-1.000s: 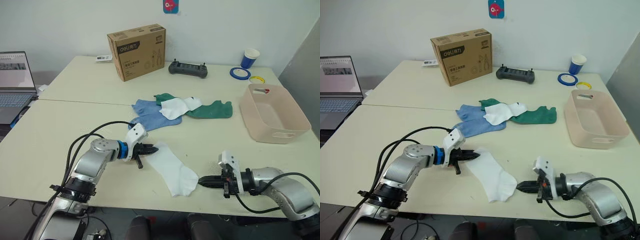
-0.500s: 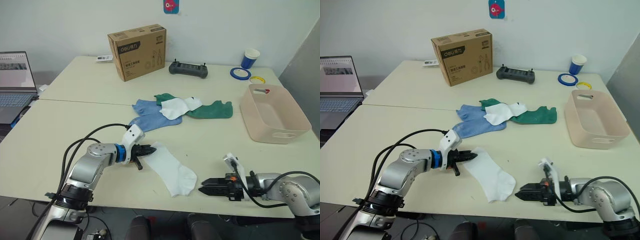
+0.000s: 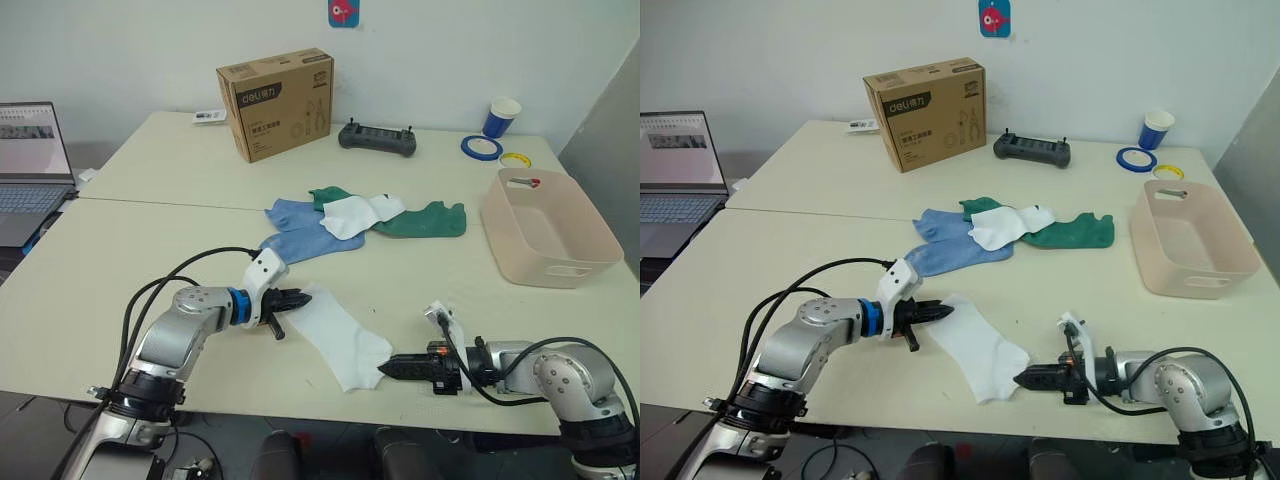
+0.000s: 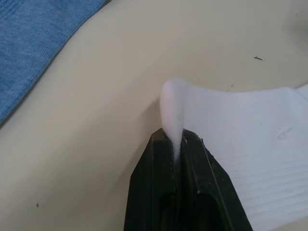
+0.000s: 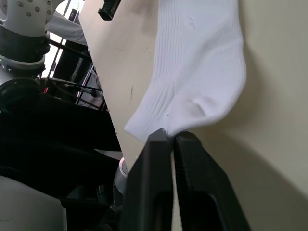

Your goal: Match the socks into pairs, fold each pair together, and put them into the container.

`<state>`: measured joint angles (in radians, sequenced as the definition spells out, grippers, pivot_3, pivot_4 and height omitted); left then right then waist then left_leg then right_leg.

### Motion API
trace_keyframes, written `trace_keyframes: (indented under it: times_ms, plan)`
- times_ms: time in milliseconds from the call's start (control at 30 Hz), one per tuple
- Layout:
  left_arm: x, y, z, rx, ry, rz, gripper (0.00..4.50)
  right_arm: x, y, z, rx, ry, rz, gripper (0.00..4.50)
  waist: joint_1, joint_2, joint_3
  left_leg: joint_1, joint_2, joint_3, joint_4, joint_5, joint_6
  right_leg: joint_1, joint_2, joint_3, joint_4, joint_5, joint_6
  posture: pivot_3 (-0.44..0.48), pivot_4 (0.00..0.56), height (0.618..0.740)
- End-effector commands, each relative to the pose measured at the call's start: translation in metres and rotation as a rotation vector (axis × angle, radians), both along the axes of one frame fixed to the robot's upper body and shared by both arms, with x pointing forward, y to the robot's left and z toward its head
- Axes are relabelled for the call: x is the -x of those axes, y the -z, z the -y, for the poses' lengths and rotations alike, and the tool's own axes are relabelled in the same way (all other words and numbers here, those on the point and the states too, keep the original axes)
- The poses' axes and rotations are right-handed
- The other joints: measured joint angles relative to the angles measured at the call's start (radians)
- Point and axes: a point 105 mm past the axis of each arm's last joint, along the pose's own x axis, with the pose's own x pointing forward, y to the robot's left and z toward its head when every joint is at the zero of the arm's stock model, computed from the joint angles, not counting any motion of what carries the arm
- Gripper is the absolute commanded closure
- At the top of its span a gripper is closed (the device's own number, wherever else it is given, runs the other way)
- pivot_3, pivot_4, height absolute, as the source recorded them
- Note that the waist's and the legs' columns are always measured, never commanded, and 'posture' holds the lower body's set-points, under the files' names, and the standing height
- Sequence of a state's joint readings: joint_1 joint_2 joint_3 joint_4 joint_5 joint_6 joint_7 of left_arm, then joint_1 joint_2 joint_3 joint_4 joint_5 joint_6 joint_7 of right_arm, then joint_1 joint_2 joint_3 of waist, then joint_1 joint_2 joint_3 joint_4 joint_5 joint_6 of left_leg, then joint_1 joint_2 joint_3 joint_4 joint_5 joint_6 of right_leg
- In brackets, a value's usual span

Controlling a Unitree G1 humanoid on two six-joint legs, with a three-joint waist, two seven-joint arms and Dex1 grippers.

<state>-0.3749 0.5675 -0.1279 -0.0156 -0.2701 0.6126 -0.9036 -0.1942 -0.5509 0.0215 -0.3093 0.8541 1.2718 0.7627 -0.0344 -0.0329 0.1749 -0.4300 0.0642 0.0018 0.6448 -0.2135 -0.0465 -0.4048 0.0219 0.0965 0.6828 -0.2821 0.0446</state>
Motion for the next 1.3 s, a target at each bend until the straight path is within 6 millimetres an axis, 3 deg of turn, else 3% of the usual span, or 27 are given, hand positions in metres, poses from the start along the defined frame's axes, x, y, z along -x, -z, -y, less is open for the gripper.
trace_keyframes:
  times_ms: [33, 200, 467, 633, 833, 933, 1100, 1267, 1300]
  plan:
    - [0.0, -0.013, 0.003, 0.025, -0.011, 0.048, 4.5, -0.009, -0.007, 0.008, 0.014, 0.038, 0.044, 4.48, 0.0, 0.0, 0.0, 0.0, 0.0, 0.0, 0.0, 0.0, 0.0, 0.0, 0.0, 0.0, 0.0, 0.0, 0.0, 0.0, 0.15, 0.74]
    - [0.009, -0.02, 0.001, 0.083, -0.082, 0.044, 4.5, -0.011, -0.015, 0.02, 0.025, 0.061, 0.059, 4.48, 0.0, 0.0, 0.0, 0.0, 0.0, 0.0, 0.0, 0.0, 0.0, 0.0, 0.0, 0.0, 0.0, 0.0, 0.0, 0.0, 0.15, 0.74]
    - [0.051, -0.012, 0.012, 0.165, -0.236, -0.032, 4.5, -0.03, -0.026, 0.045, 0.092, 0.088, 0.071, 4.48, -0.003, 0.0, 0.0, 0.0, 0.0, 0.0, 0.0, 0.0, 0.0, 0.0, 0.0, 0.001, 0.0, 0.0, 0.0, 0.0, 0.15, 0.74]
    - [0.059, -0.009, 0.019, 0.205, -0.399, -0.042, 4.5, -0.046, -0.029, 0.053, 0.125, 0.055, 0.089, 4.48, -0.001, 0.0, 0.0, 0.0, 0.0, 0.0, 0.0, 0.0, 0.0, 0.0, -0.001, 0.0, -0.001, 0.0, 0.0, 0.0, 0.15, 0.74]
    - [0.064, 0.0, 0.022, 0.197, -0.455, -0.049, 4.5, -0.059, -0.023, 0.058, 0.164, 0.033, 0.123, 4.48, 0.0, 0.0, 0.0, 0.0, -0.001, 0.0, 0.0, 0.0, 0.0, 0.0, -0.001, 0.001, -0.001, 0.0, 0.0, 0.0, 0.15, 0.74]
    - [0.064, -0.003, 0.023, 0.225, -0.473, -0.024, 3.71, -0.061, -0.022, 0.06, 0.178, 0.012, 0.142, 3.81, -0.001, 0.0, 0.0, 0.0, -0.001, 0.001, 0.0, 0.0, 0.0, 0.0, -0.001, 0.001, -0.001, 0.0, 0.0, 0.0, 0.15, 0.74]
    - [0.069, -0.008, 0.01, 0.213, -0.482, 0.005, 2.06, -0.071, -0.033, 0.074, 0.223, 0.027, 0.288, 2.1, 0.0, 0.0, 0.0, 0.0, -0.001, 0.001, 0.0, 0.0, 0.0, 0.0, -0.001, 0.001, -0.001, 0.0, 0.0, 0.0, 0.15, 0.74]
    - [0.059, -0.038, -0.033, 0.258, -0.484, 0.082, 0.49, -0.065, -0.058, 0.07, 0.22, -0.054, 0.452, 2.1, -0.001, 0.0, 0.0, 0.0, 0.0, 0.001, 0.0, 0.0, 0.0, -0.001, 0.0, 0.0, -0.001, 0.0, 0.0, 0.0, 0.15, 0.74]
    - [0.057, -0.042, -0.041, 0.262, -0.479, 0.091, 0.49, -0.063, -0.059, 0.067, 0.218, -0.07, 0.465, 2.1, -0.002, 0.0, 0.0, 0.0, 0.0, 0.0, 0.0, 0.0, 0.0, -0.001, 0.0, 0.0, -0.001, 0.0, 0.0, 0.0, 0.15, 0.74]
